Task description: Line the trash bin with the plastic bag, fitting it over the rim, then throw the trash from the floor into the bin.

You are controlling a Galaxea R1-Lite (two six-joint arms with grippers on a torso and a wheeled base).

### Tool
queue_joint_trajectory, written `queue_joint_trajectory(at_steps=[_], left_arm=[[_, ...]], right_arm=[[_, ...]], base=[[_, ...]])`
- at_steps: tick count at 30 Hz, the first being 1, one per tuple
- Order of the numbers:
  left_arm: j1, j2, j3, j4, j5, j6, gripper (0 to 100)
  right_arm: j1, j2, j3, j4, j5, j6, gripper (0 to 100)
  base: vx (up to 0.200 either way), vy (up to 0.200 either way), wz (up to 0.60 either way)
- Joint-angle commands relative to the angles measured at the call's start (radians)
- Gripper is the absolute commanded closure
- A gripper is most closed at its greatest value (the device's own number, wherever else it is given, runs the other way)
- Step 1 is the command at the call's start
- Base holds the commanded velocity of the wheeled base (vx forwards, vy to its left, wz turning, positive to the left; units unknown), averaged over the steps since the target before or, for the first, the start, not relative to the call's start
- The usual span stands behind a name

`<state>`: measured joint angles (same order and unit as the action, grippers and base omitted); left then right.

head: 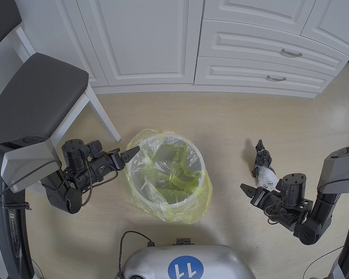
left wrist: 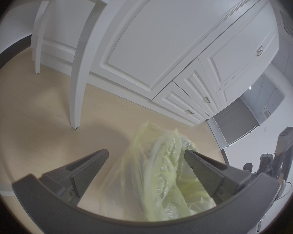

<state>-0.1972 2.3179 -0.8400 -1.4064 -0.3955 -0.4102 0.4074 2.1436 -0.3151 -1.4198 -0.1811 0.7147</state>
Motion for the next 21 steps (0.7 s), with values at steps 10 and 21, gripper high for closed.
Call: queue_joint_trajectory(at_steps=[10, 21], left_arm=[[0.005, 0.112, -0.117, 0.012, 0.064, -0.102, 0], [0.052, 0.129, -0.145, 0.018, 0.055, -0.125, 0]], right_arm=[[0.005, 0.005, 0.001, -0.001, 0.002, -0.004, 0], [0.007, 0.007, 0.002, -0.001, 0.005, -0.018, 0]], base=[[0.000, 0.000, 0.00], [0.000, 0.000, 0.00]])
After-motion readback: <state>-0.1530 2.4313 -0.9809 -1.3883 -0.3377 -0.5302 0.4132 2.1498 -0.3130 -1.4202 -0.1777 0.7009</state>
